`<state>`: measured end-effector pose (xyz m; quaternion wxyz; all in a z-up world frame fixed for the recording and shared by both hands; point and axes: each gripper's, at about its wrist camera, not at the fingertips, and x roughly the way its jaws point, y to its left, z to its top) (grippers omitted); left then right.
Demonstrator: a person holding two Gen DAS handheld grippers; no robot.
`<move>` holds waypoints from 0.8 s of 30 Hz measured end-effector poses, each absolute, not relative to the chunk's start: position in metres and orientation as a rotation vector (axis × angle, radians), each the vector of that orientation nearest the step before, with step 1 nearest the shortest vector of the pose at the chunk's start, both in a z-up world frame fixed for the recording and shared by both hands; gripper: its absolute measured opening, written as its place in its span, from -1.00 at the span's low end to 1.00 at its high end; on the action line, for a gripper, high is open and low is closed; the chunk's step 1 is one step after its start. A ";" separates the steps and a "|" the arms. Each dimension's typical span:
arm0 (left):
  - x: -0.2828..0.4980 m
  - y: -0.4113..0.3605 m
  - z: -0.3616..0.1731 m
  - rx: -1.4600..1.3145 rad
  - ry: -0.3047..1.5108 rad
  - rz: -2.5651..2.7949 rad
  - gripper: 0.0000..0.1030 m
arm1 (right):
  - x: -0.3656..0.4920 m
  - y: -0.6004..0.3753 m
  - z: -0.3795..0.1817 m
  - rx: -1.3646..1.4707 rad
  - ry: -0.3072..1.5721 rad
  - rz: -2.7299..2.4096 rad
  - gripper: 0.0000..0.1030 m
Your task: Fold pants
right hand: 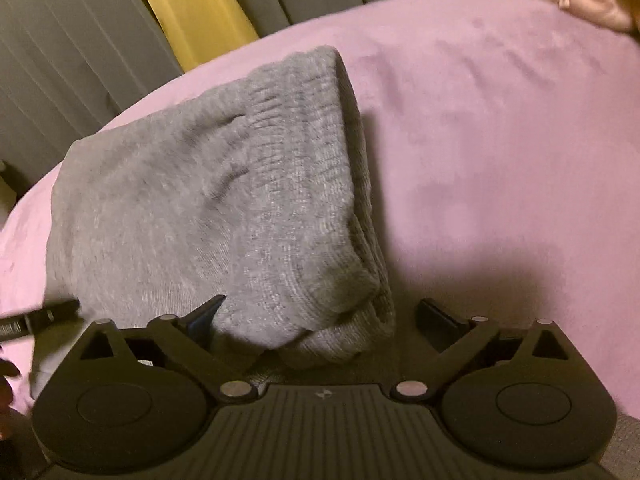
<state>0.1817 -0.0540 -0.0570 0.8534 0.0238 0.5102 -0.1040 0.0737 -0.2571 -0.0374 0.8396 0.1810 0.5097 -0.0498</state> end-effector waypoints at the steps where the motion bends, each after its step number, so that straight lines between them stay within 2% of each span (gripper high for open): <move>1: 0.179 -0.053 -0.056 0.054 1.062 -0.219 1.00 | 0.074 -0.258 -0.038 0.386 1.081 -0.099 0.92; 6: 0.174 -0.049 -0.047 0.056 1.003 -0.186 1.00 | 0.073 -0.270 -0.033 0.443 1.045 -0.038 0.92; 10: 0.181 -0.039 -0.051 -0.014 1.043 -0.192 1.00 | 0.080 -0.285 -0.037 0.508 1.045 -0.012 0.92; 18: 0.203 -0.024 -0.057 -0.159 1.071 -0.214 1.00 | 0.116 -0.287 -0.047 0.461 1.057 0.083 0.93; 24: 0.226 -0.005 -0.067 -0.297 1.072 -0.225 1.00 | 0.121 -0.293 -0.051 0.534 1.003 0.162 0.93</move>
